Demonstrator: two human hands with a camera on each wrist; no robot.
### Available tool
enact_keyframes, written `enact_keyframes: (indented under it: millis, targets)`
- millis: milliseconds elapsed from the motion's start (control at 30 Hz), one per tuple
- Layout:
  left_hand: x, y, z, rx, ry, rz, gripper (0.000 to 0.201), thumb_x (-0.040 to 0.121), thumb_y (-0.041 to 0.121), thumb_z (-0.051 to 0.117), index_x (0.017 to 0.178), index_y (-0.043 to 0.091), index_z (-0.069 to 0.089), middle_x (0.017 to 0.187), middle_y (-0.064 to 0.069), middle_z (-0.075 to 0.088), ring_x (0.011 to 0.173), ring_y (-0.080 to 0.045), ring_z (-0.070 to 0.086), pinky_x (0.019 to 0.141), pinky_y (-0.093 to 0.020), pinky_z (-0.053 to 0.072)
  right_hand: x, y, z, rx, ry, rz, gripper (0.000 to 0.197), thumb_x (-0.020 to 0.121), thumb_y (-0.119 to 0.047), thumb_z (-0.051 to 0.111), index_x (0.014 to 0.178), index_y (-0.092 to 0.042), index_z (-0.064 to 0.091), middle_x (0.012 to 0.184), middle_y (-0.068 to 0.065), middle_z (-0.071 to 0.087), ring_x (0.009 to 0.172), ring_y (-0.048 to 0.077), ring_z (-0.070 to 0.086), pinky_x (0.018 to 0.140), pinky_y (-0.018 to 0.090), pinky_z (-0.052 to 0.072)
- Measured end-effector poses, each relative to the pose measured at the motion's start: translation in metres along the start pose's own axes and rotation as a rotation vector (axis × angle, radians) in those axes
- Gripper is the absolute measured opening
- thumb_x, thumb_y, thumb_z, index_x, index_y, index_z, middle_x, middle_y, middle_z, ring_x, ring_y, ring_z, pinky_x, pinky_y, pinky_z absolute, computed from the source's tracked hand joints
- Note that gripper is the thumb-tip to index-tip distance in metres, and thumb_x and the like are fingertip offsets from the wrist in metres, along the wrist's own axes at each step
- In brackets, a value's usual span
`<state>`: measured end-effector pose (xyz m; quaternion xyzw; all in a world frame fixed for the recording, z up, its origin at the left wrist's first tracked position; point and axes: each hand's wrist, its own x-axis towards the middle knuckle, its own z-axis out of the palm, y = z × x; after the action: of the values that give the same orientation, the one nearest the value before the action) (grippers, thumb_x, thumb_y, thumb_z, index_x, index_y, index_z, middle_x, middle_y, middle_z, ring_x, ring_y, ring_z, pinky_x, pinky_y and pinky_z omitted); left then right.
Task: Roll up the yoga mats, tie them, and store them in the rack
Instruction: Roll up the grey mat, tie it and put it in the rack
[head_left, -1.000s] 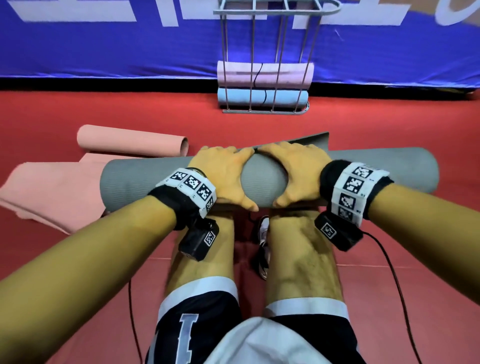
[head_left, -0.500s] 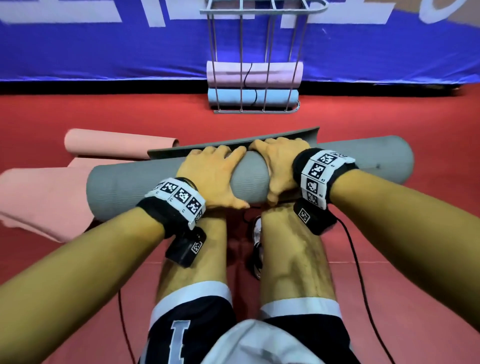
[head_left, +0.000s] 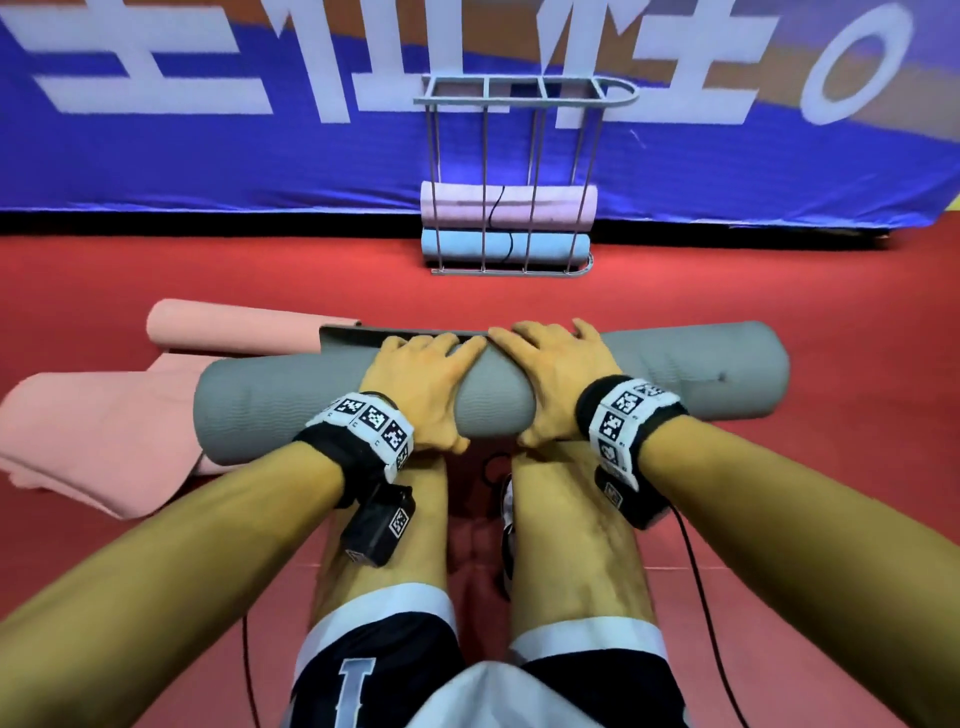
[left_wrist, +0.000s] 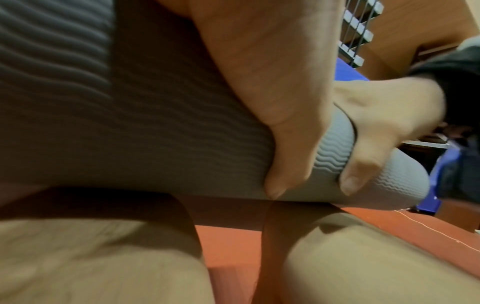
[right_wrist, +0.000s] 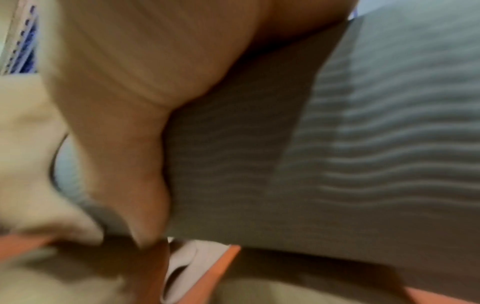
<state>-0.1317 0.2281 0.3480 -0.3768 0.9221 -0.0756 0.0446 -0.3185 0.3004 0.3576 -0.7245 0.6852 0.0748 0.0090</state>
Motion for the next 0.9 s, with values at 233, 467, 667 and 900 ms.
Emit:
enact_keyframes:
  millis: [233, 467, 667, 900]
  targets:
    - [0.028, -0.018, -0.103, 0.134, 0.147, 0.043, 0.113, 0.043, 0.074, 0.073, 0.141, 0.034, 0.035, 0.117, 0.007, 0.063, 0.106, -0.024, 0.065, 0.081, -0.04, 0.044, -0.001, 0.026, -0.061, -0.158, 0.308, 0.09, 0.123, 0.046, -0.056, 0.081, 0.152, -0.029, 0.025, 0.139, 0.0, 0.047, 0.125, 0.026, 0.046, 0.096, 0.047, 0.036]
    - [0.009, -0.028, -0.187, -0.036, 0.187, -0.051, 0.108, 0.041, 0.078, 0.078, 0.136, 0.042, 0.042, 0.112, 0.007, 0.067, 0.098, -0.028, 0.066, 0.074, -0.037, 0.049, -0.011, 0.038, -0.172, -0.189, 0.294, 0.034, 0.117, 0.036, -0.058, 0.088, 0.139, -0.041, 0.034, 0.126, -0.007, 0.057, 0.116, 0.027, 0.049, 0.092, 0.048, 0.039]
    - [-0.032, 0.003, -0.109, -0.323, -0.221, 0.021, 0.108, 0.034, 0.079, 0.081, 0.132, 0.041, 0.052, 0.117, 0.016, 0.067, 0.102, -0.016, 0.065, 0.092, -0.035, 0.052, -0.045, 0.016, -0.116, 0.261, -0.306, -0.046, 0.103, 0.03, -0.032, 0.097, 0.125, -0.031, 0.056, 0.098, -0.011, 0.072, 0.096, 0.015, 0.07, 0.079, 0.034, 0.059]
    - [-0.038, 0.023, -0.047, -0.383, -0.398, 0.061, 0.106, 0.041, 0.082, 0.077, 0.135, 0.045, 0.045, 0.12, 0.014, 0.066, 0.11, -0.018, 0.063, 0.097, -0.036, 0.05, -0.042, 0.016, -0.03, 0.509, -0.425, -0.02, 0.09, 0.031, -0.017, 0.099, 0.112, -0.033, 0.064, 0.096, -0.009, 0.076, 0.092, 0.015, 0.074, 0.074, 0.04, 0.063]
